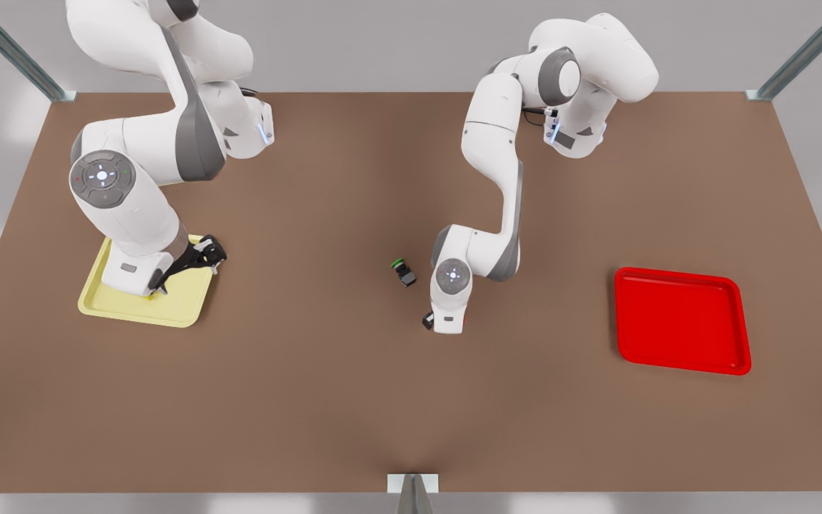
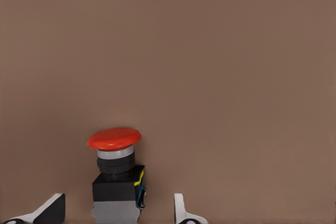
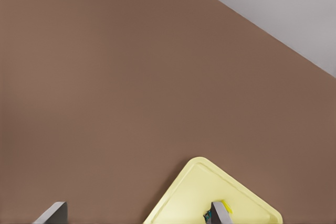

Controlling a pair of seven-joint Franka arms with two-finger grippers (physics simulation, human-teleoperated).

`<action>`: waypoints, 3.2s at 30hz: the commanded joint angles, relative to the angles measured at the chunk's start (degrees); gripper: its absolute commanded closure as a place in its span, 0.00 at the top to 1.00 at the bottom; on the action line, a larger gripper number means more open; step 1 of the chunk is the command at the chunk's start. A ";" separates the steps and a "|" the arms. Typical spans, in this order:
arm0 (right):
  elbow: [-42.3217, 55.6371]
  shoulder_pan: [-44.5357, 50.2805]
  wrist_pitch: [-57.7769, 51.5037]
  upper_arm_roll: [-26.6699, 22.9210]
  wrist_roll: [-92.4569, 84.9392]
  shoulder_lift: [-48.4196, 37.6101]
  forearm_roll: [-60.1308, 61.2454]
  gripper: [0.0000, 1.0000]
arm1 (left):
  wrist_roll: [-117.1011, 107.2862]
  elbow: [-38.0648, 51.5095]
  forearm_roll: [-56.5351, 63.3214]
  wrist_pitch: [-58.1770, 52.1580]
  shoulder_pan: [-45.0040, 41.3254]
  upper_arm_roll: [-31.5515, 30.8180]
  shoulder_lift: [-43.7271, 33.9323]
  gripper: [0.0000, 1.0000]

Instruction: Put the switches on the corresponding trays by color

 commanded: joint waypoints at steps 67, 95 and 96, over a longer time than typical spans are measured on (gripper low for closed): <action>3.43 4.31 -7.47 0.27 0.00 0.22 -2.64 1.00 | 0.70 0.53 0.01 -0.09 -0.17 -0.44 -0.09 0.54; 3.43 4.75 -7.56 0.27 0.00 0.22 -2.72 1.00 | 17.40 -24.43 15.47 -5.45 0.88 -0.26 -29.45 0.53; 3.43 5.10 -7.56 0.27 0.00 0.31 -2.81 1.00 | 19.07 -25.22 16.26 -5.36 1.50 -0.26 -30.06 0.53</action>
